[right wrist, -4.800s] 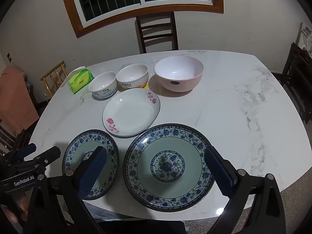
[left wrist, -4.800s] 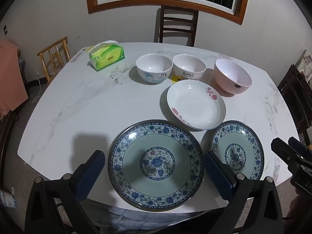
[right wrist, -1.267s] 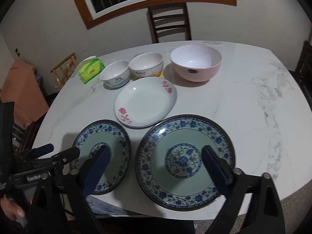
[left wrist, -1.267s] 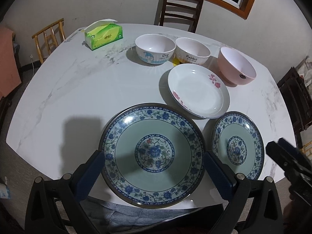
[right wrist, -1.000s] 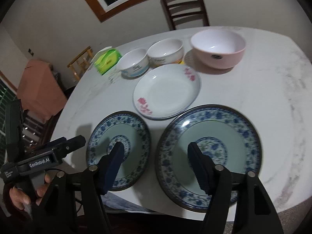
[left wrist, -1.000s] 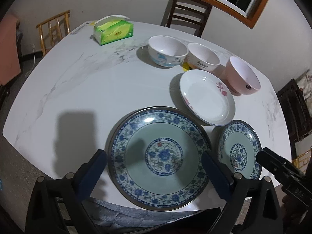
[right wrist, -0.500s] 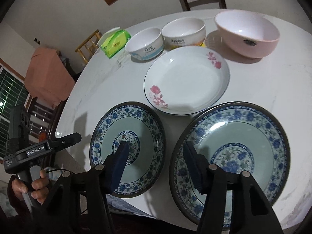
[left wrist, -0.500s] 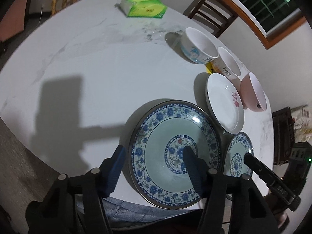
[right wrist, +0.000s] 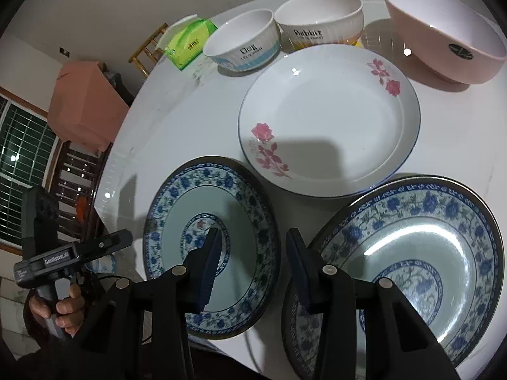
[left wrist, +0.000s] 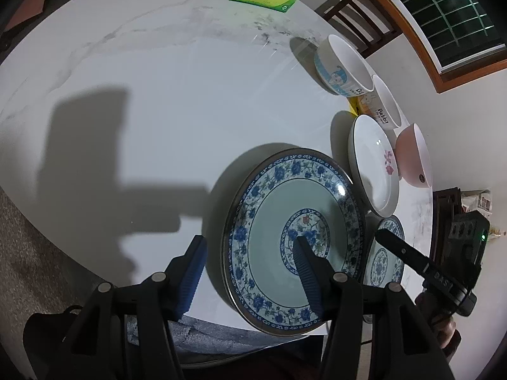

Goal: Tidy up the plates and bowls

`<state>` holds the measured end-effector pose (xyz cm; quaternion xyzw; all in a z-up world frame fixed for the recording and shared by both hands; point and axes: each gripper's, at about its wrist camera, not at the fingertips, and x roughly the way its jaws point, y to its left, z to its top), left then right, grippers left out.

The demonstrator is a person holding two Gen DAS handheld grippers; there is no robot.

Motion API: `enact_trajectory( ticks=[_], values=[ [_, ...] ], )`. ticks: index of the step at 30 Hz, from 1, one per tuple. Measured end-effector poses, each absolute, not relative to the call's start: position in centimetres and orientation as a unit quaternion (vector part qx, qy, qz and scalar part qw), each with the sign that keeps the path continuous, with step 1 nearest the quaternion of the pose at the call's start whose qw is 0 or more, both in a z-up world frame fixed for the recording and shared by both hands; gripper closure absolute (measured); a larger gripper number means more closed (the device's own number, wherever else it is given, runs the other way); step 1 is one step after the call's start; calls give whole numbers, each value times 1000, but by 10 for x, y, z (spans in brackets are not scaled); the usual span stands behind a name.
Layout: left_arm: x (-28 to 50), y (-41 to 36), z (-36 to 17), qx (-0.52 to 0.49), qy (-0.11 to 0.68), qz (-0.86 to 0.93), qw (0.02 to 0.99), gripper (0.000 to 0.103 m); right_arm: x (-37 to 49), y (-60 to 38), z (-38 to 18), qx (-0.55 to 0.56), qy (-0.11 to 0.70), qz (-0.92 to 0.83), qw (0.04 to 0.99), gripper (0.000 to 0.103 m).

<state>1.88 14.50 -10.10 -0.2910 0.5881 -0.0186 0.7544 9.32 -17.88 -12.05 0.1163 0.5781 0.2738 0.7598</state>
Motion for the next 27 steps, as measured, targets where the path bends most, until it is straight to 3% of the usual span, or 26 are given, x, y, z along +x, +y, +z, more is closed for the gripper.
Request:
enact_trajectory(
  ticks=[5,12,27],
  values=[
    [16,145,-106,-296,592,-22,749,46,104,-174,-131,110,591,270,752,68],
    [15,145,-113,-298,598,-22,743,54,112,-170,-142,109,601,271,744,74],
    [14,142,-126,-294,611,-19,735,63,118,-158,-151,95,613,275,735,78]
  ],
)
